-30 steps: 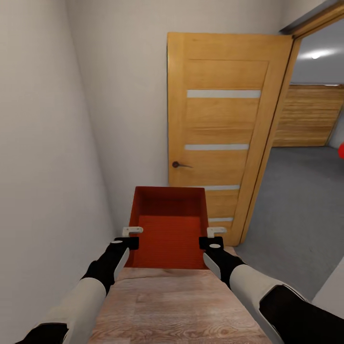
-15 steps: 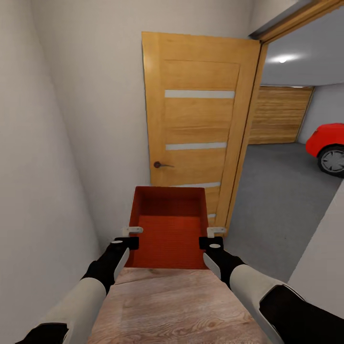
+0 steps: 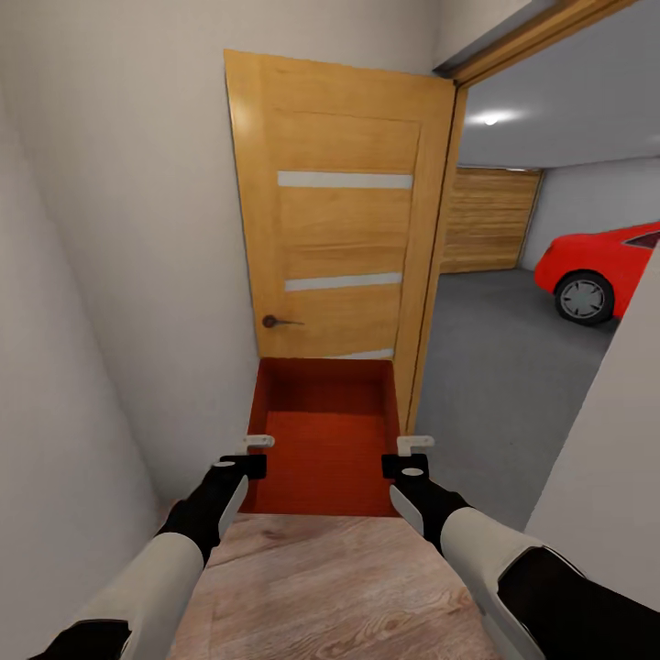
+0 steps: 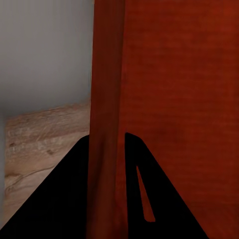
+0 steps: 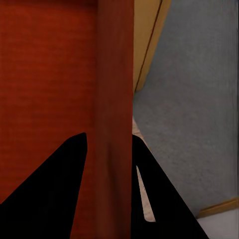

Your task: Move the two storage containers from the living room to the garage. In the garage, place one container on the floor and stack the other container on top of it (either order is fine).

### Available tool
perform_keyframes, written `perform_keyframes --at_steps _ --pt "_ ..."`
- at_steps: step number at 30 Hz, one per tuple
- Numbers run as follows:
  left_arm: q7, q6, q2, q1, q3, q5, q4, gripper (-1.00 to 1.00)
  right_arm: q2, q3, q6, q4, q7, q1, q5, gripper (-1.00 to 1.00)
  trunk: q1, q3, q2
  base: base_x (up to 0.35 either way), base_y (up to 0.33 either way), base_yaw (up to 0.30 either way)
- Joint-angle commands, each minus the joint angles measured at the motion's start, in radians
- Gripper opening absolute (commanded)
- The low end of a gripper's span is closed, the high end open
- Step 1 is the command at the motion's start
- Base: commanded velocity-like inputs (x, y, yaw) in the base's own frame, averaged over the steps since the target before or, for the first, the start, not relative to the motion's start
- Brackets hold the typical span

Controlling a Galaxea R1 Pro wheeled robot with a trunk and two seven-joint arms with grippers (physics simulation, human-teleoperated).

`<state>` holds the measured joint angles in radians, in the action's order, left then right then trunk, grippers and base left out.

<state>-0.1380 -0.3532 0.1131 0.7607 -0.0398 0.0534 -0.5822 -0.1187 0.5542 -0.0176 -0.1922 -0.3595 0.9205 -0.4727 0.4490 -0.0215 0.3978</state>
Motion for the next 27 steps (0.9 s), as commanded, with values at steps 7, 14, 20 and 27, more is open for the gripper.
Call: perform_keyframes --at_steps 7,14,20,27 --pt "0.004 -0.006 0.008 0.0 -0.017 0.002 -0.001 -1.0 -0.009 -0.019 0.016 -0.003 -0.001 0.001 0.017 -1.0 0.001 -0.002 0.002 0.244 0.214 -0.256" --pt "0.005 -0.006 0.008 0.0 -0.016 0.002 -0.001 -1.0 -0.009 -0.019 0.016 -0.003 -0.001 0.001 0.017 -1.0 0.001 -0.002 0.002 0.246 0.215 -0.256" --pt "0.005 -0.006 0.007 0.0 -0.017 0.002 -0.001 -1.0 -0.009 -0.019 0.016 -0.003 -0.001 0.001 0.017 -1.0 0.001 -0.002 0.002 0.246 0.214 -0.256" --pt "0.003 -0.006 0.007 0.0 -0.016 0.003 -0.001 -1.0 -0.008 -0.019 0.016 -0.003 -0.001 0.001 0.016 -1.0 0.001 -0.002 0.002 0.091 0.071 -0.06"
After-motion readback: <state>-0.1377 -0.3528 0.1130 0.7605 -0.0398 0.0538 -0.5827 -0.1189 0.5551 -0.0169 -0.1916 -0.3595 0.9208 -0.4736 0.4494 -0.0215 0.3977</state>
